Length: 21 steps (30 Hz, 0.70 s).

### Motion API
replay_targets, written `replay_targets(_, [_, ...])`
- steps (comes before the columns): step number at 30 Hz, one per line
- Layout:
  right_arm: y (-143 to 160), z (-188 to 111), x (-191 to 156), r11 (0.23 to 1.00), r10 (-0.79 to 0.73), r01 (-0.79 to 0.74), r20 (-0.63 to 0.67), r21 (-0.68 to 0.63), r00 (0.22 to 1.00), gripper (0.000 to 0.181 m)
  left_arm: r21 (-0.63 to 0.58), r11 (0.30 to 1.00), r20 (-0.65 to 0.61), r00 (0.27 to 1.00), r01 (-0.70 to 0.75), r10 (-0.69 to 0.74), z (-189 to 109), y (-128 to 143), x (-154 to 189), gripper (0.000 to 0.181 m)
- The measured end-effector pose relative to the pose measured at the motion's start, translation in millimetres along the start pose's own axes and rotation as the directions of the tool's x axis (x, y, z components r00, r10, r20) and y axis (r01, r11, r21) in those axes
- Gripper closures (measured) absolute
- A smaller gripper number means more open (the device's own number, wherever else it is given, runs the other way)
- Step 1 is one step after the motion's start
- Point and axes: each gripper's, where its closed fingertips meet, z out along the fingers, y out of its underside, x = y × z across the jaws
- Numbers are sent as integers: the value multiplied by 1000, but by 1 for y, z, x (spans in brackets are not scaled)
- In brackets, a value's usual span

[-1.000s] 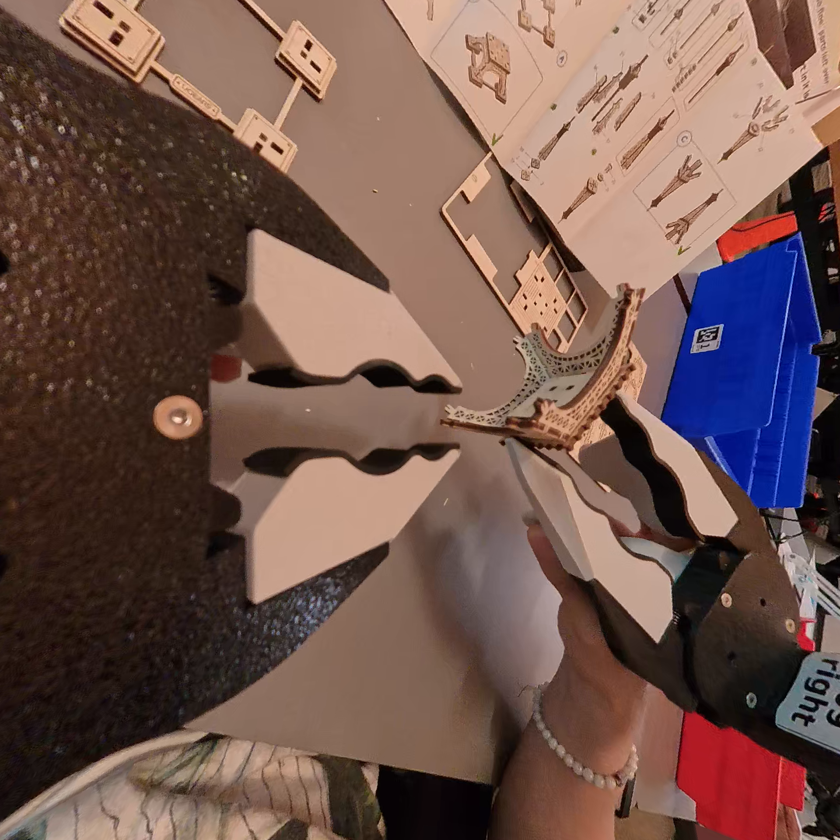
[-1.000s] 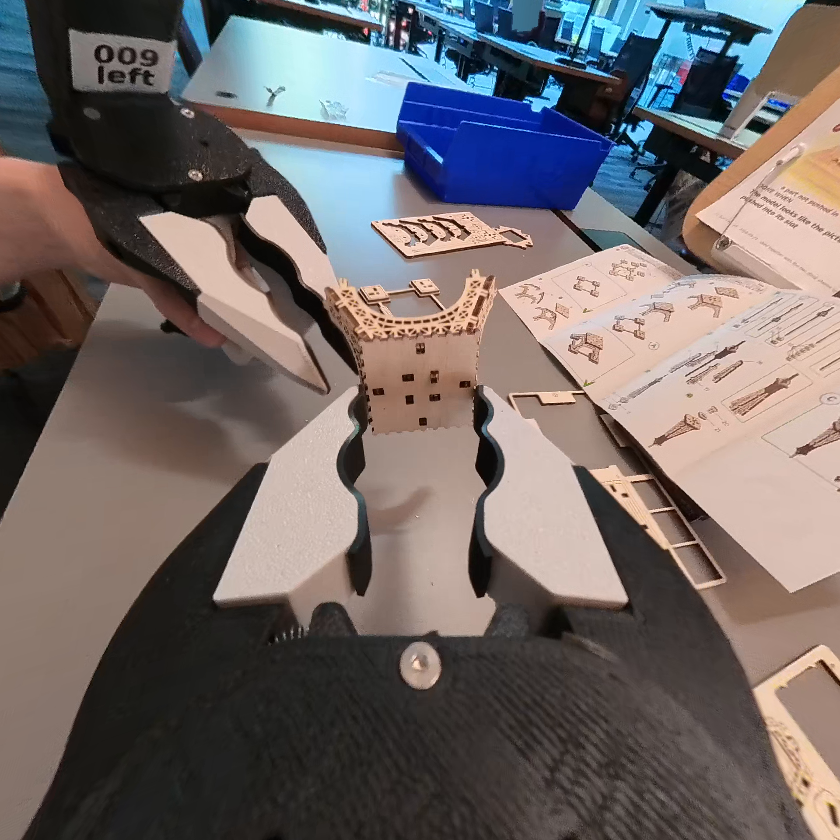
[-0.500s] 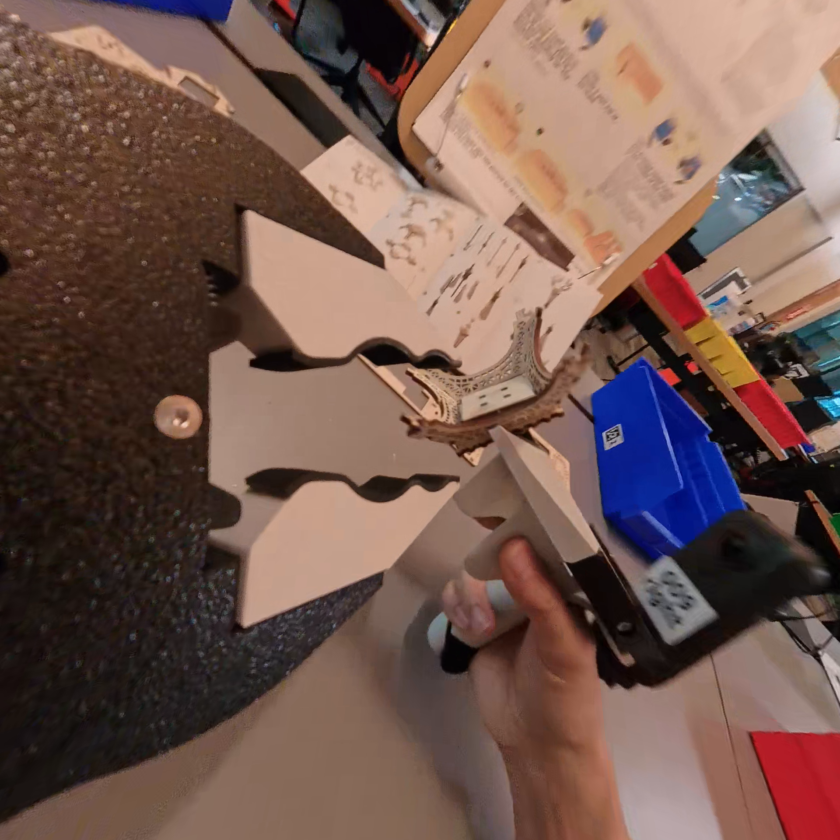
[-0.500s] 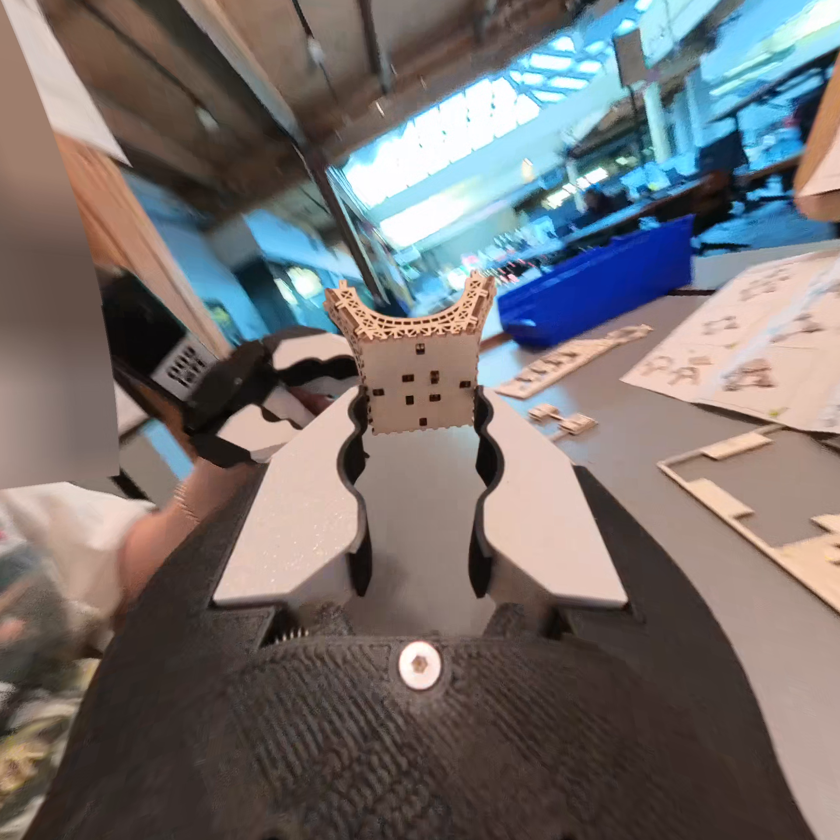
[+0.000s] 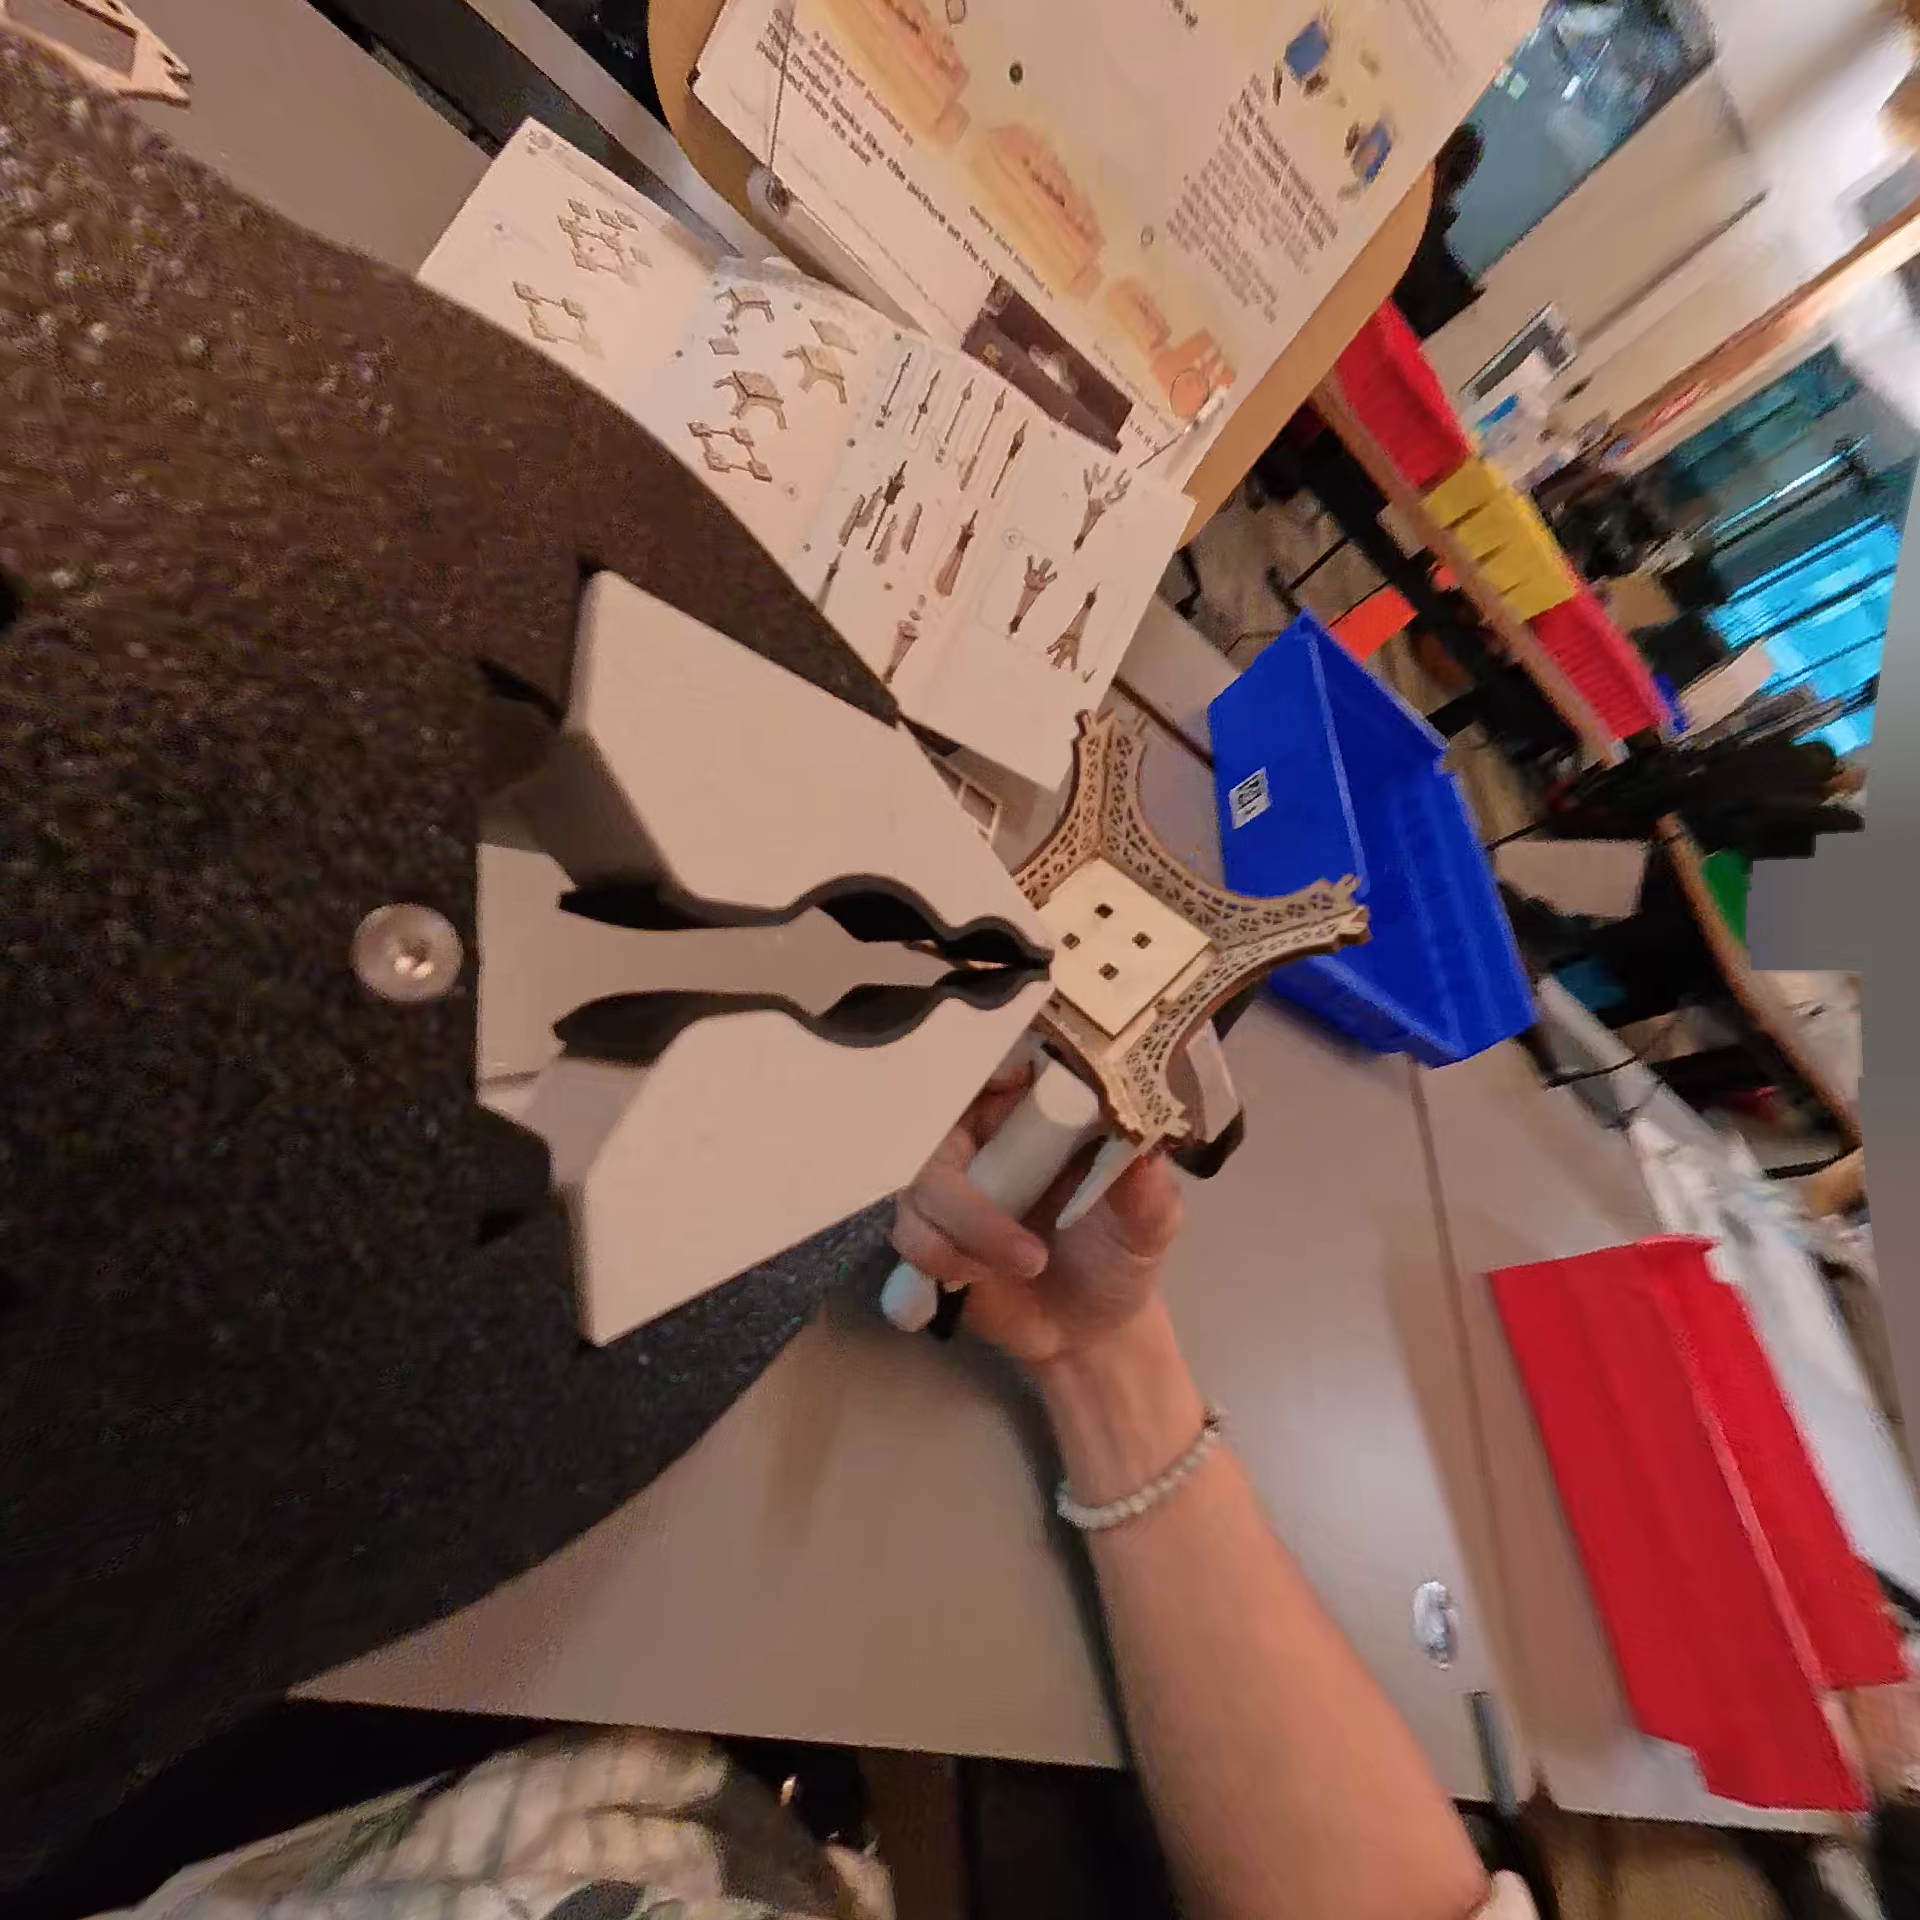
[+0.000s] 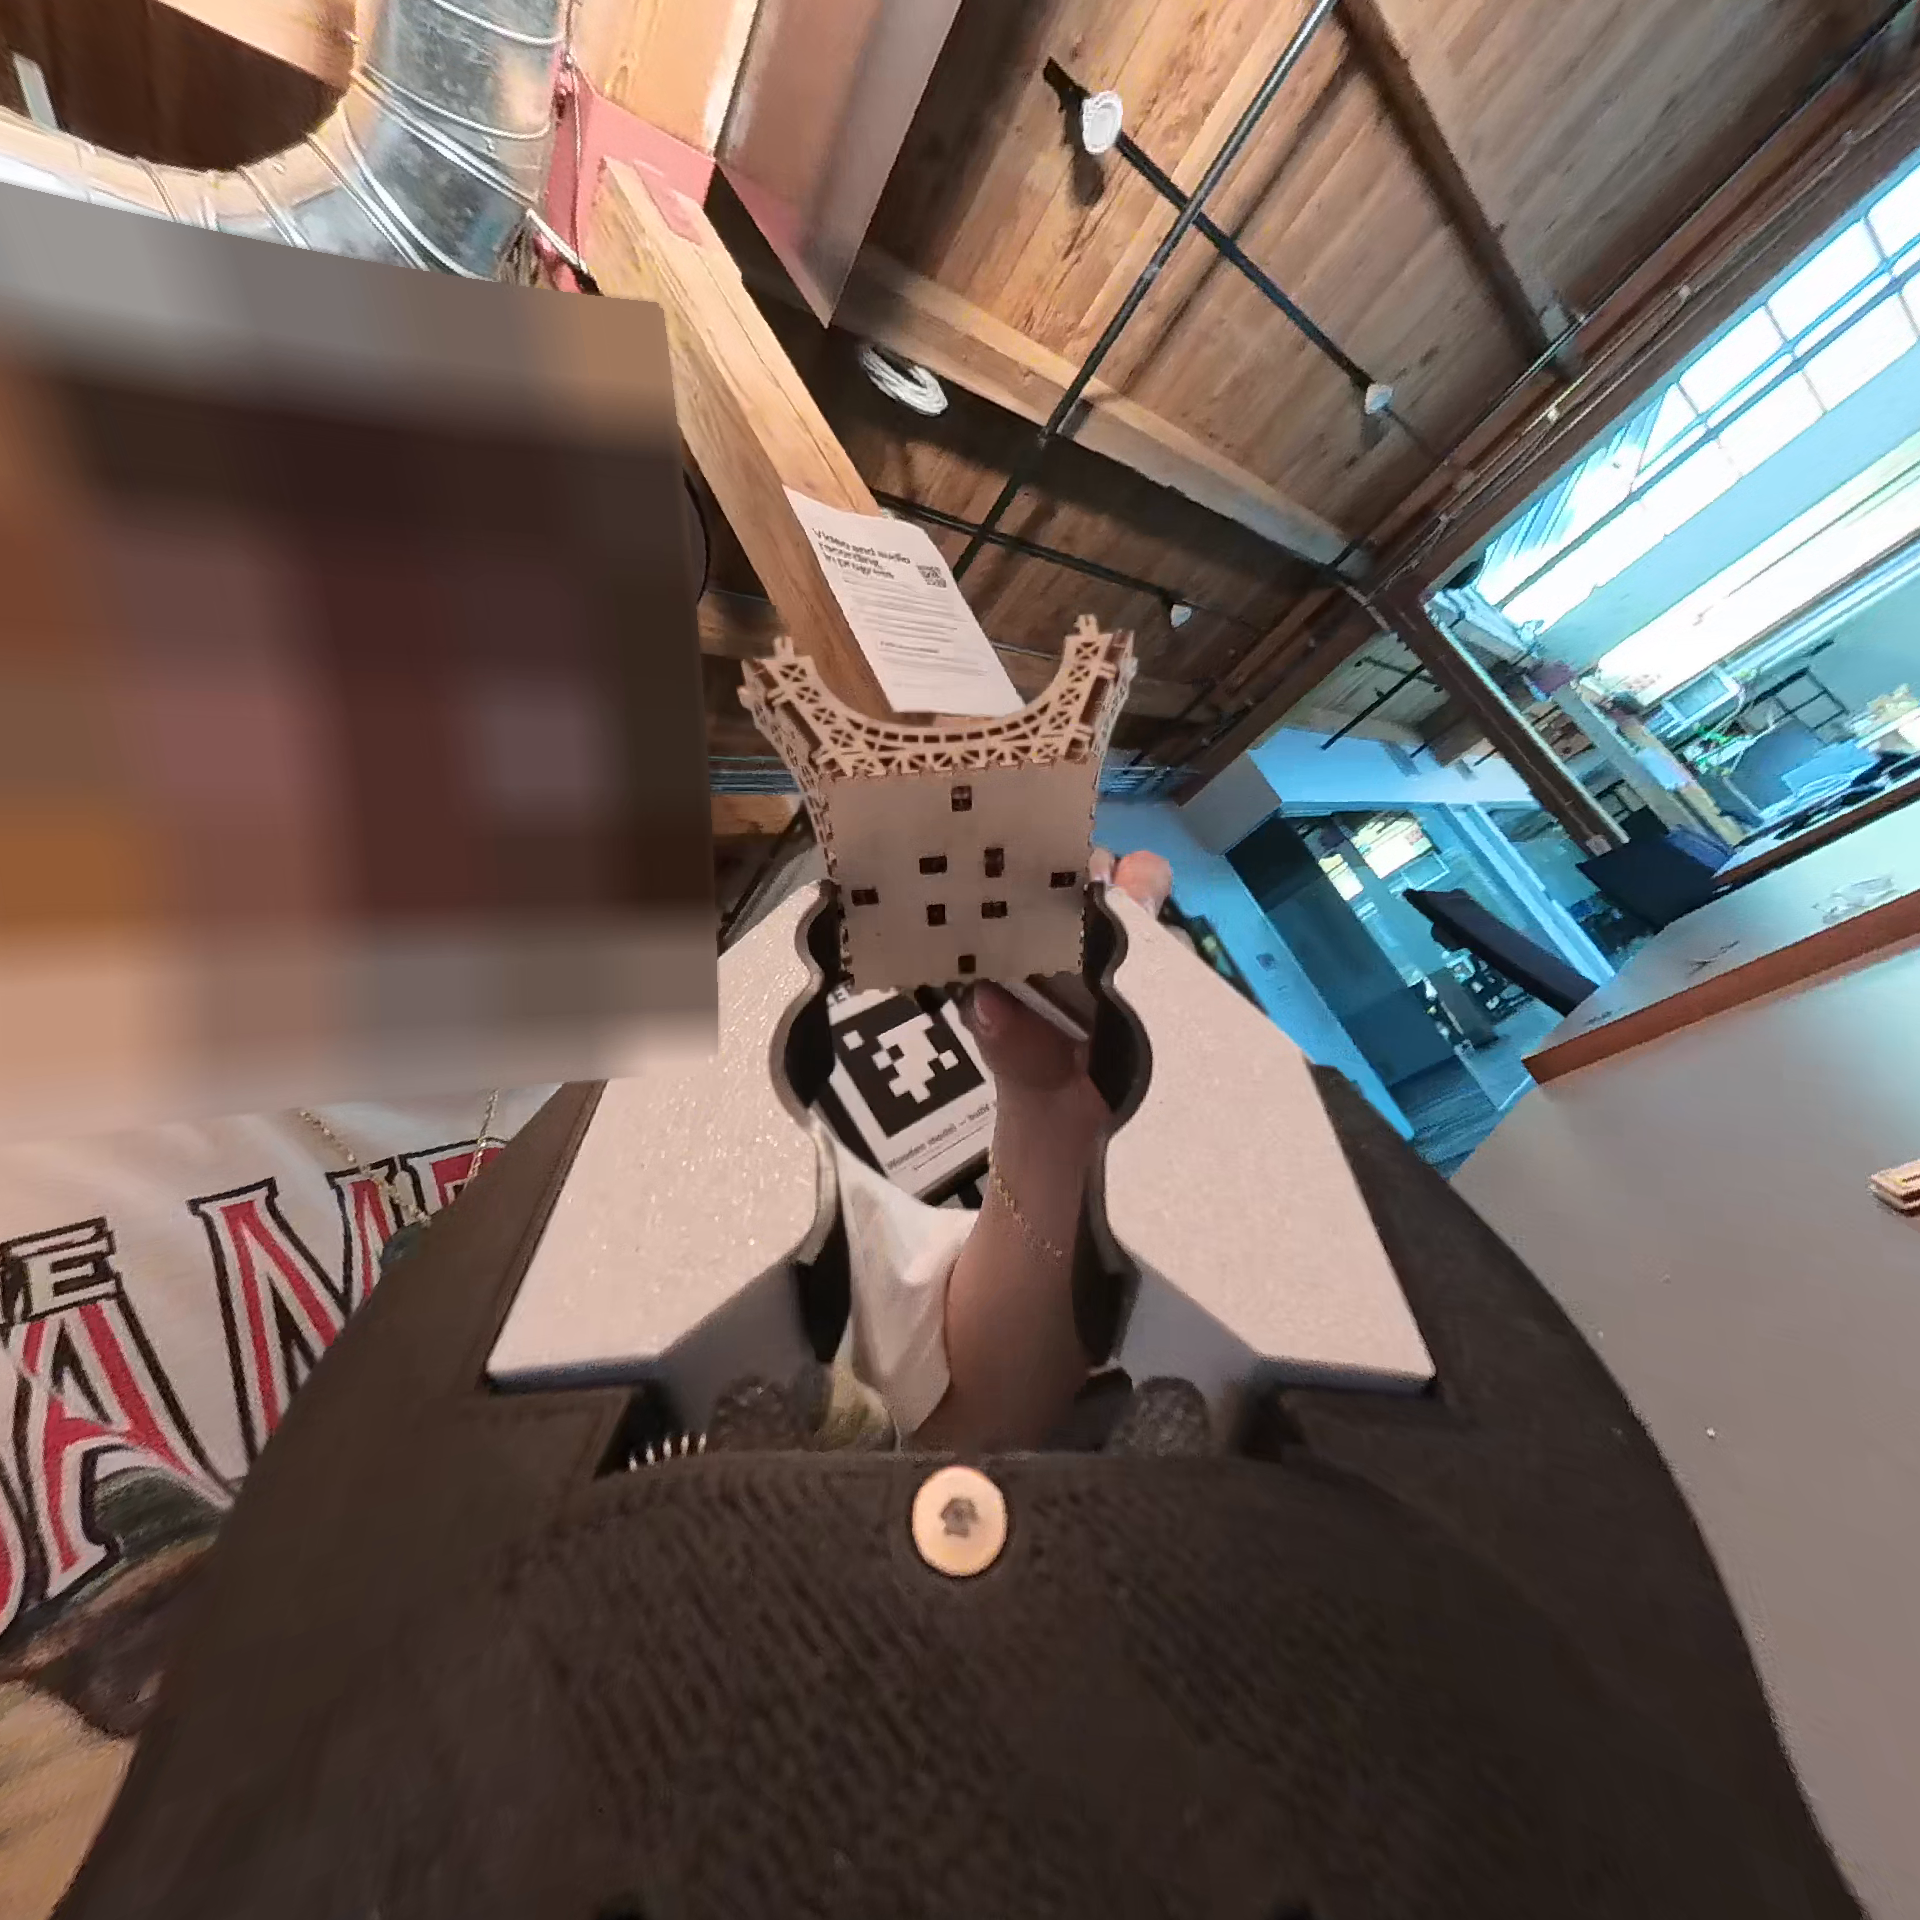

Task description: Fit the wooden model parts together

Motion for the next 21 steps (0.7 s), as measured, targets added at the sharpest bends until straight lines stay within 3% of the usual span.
replay_targets(1, [3,0,1,1000,7,-7,4,-14,1000,136,-30,1000,-19,1000,0,0,1,2,-1,181])
replay_targets(7, [16,0,8,997,26,-26,0,-79,1000,136,-189,982,-214,975,16,-57,2,16,4,181])
replay_targets(11, [17,0,10,995,37,-37,0,-89,999,136,-234,972,-277,960,-20,-47,3,18,5,181])
replay_targets(21, [22,1,10,993,38,-37,0,-114,999,136,-260,964,-308,951,-56,-28,8,20,9,181])
